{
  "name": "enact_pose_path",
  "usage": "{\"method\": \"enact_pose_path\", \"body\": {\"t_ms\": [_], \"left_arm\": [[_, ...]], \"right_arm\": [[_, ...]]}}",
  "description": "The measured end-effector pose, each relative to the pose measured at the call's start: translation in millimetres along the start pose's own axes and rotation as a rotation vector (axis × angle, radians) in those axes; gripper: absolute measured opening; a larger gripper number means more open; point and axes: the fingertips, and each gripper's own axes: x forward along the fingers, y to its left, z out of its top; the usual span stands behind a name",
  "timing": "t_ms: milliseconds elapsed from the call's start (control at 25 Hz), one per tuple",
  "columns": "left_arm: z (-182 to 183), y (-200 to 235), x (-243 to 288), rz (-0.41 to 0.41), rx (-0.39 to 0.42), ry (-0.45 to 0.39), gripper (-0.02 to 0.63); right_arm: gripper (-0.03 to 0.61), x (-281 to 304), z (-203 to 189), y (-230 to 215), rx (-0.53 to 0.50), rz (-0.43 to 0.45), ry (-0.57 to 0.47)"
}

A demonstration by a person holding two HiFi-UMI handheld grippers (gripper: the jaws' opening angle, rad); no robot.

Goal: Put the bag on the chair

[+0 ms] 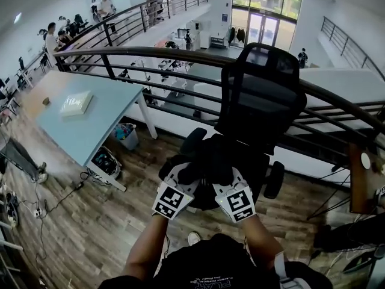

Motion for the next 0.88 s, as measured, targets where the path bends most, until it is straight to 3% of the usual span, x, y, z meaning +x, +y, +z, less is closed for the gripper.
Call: {"method": "enact_pose_path", "body": {"t_ms": [360, 880], "left_arm": [[-2.6, 21.8, 21.9, -0.068, -0.008, -0.017, 0.071], [-10.6, 44.0, 125.3, -0.096, 0.01, 0.01, 0.072]], "right_arm": [[0.04, 21.4, -3.2, -19.0, 0.007, -0.059, 0.033], [0.04, 53.4, -40.1, -113.1, 0.061, -0.07, 0.061]]}}
